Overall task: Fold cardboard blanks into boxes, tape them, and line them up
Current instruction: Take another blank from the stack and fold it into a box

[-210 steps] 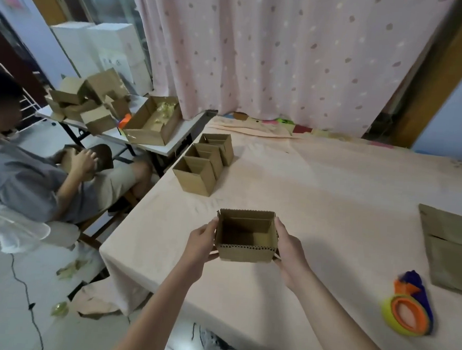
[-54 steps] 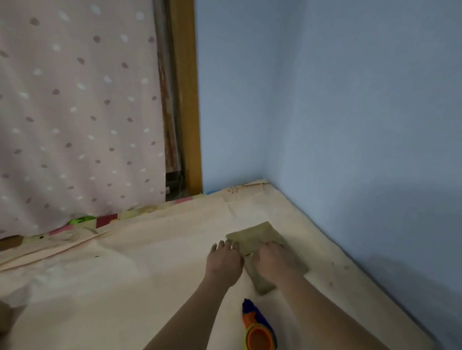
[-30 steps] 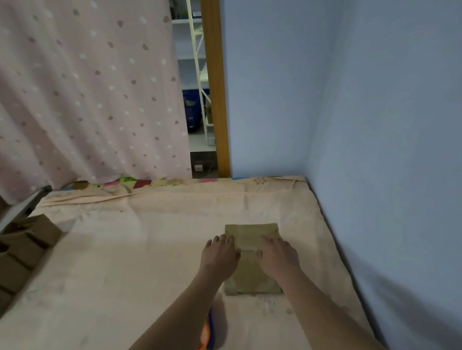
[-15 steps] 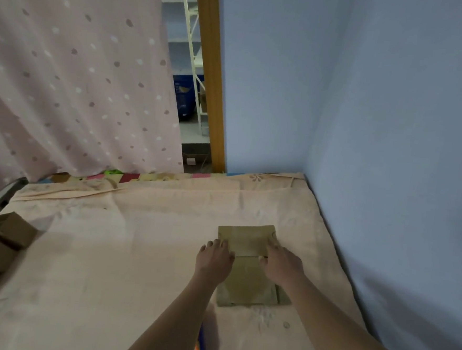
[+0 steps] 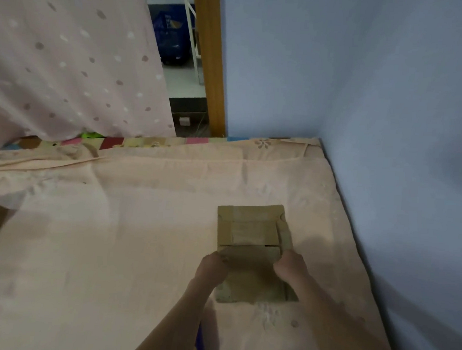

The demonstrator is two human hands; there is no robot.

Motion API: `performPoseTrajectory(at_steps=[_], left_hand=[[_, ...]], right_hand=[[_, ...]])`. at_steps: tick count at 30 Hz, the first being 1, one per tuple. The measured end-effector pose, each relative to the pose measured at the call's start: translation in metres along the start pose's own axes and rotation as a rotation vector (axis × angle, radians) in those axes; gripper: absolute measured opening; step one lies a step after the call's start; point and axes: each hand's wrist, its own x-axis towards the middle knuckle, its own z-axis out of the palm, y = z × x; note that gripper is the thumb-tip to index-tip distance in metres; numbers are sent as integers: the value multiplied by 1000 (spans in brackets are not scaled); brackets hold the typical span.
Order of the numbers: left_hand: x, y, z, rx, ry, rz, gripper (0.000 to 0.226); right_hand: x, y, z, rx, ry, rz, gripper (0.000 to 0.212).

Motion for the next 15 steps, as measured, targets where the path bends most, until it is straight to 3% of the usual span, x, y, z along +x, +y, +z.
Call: performPoseTrajectory(at_steps=[5,15], left_hand=[[13,-3,7,13,-55,-20,32],[20,-8,12,-284,-48,-141,36]], right_hand=[[16,-7,11,116,-30,107,39],[20,-5,24,391,-66,221,32]])
